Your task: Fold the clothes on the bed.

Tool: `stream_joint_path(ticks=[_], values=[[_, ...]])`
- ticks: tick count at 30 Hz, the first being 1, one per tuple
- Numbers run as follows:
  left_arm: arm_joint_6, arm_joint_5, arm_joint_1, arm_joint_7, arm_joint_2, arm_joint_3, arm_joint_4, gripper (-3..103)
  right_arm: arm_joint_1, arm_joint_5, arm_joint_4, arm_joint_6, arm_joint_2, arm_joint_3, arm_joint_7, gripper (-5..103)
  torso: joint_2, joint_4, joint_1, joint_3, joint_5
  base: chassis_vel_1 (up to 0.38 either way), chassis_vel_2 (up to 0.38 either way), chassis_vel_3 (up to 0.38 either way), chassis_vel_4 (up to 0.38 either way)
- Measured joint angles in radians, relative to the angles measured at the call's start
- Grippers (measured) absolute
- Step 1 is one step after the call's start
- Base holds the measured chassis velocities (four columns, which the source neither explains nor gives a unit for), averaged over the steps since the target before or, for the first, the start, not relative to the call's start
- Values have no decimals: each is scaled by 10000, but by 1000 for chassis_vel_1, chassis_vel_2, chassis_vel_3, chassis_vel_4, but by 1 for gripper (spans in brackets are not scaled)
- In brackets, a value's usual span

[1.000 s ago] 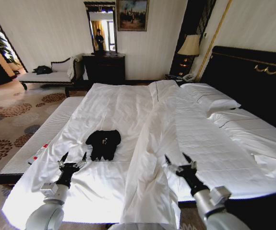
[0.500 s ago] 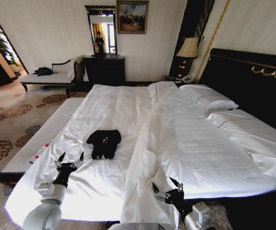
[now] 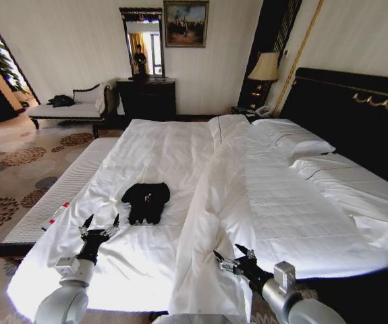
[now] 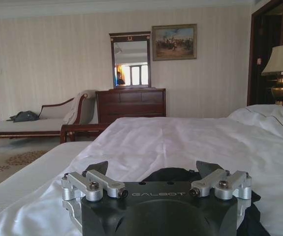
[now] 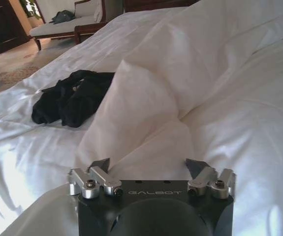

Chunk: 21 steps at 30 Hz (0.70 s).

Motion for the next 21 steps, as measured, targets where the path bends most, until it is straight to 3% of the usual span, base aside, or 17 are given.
stream_joint_path(ticks=[1,8,10,14,17,21], values=[[0,0,0,0,0,0,0,100,0,0,0,0,0,0,0,90,0,0,0,0,0,0,0,0,0],[8,-9,-2,-8,2,-29,44,100,-23,-467,-5,-7,39,-392,-17,58,1,0,-3,-1,-3,0,0,0,0],[7,-11,11,-8,-1,-39,45,100,-25,-499,-6,-7,31,-400,-21,58,0,0,-3,0,-2,0,0,0,0],[8,-17,17,-7,-15,-58,47,100,-20,-545,-6,-13,-40,-402,-23,37,0,1,-3,-1,-2,0,0,0,0],[7,-18,2,-10,-27,-58,38,100,-11,-555,-6,-19,-57,-406,-26,31,1,1,-3,-1,-3,0,0,0,0],[7,-19,-2,-14,-34,-60,31,100,-6,-629,-7,-22,-52,-447,-41,15,1,0,-3,-1,-2,0,0,0,0]])
